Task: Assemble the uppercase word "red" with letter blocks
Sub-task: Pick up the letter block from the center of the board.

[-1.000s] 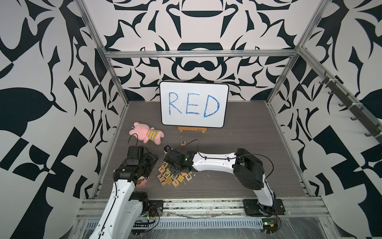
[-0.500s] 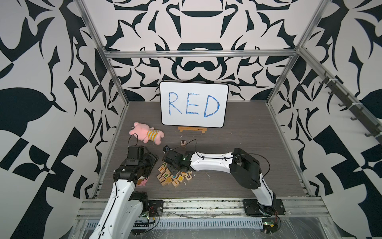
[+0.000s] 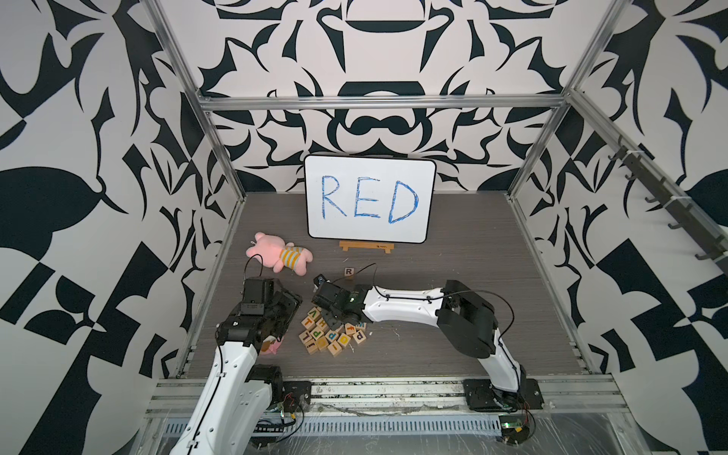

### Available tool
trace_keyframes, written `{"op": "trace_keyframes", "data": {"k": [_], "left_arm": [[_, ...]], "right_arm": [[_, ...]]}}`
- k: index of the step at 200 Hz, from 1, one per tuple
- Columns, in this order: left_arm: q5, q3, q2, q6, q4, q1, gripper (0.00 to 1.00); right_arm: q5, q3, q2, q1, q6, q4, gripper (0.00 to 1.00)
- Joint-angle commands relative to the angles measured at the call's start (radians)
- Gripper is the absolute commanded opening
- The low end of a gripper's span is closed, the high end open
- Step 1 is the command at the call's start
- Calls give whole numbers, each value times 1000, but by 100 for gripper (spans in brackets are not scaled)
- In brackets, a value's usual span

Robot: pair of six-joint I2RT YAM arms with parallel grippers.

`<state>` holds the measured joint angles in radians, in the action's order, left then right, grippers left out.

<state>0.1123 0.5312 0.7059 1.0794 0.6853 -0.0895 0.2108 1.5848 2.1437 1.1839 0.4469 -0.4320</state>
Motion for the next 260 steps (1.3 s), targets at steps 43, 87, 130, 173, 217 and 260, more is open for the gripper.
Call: {"op": "trace_keyframes", "data": {"k": [43,87,130,173,217,260], "left_arm": [[29,-7,-8,-18,-1,5,68],[32,-10,-3,-16,-14,4,69],[41,0,4,-15,-19,4,69],[48,8,-6,-18,-22,4,69],[91,12,-12,-31,-58,4,70],[129,18,18,-62,-119,-24,71]], "right_arm": [[-5,26,-24,-10,-17,-7,28],[-7,43,-11,-13,-16,-12,27],[-7,43,-33,-15,-23,-16,20],[12,31,-95,-14,-29,-26,21],[67,-9,-186,-19,-29,-7,21],[87,-79,-269,-76,-30,10,21]]}}
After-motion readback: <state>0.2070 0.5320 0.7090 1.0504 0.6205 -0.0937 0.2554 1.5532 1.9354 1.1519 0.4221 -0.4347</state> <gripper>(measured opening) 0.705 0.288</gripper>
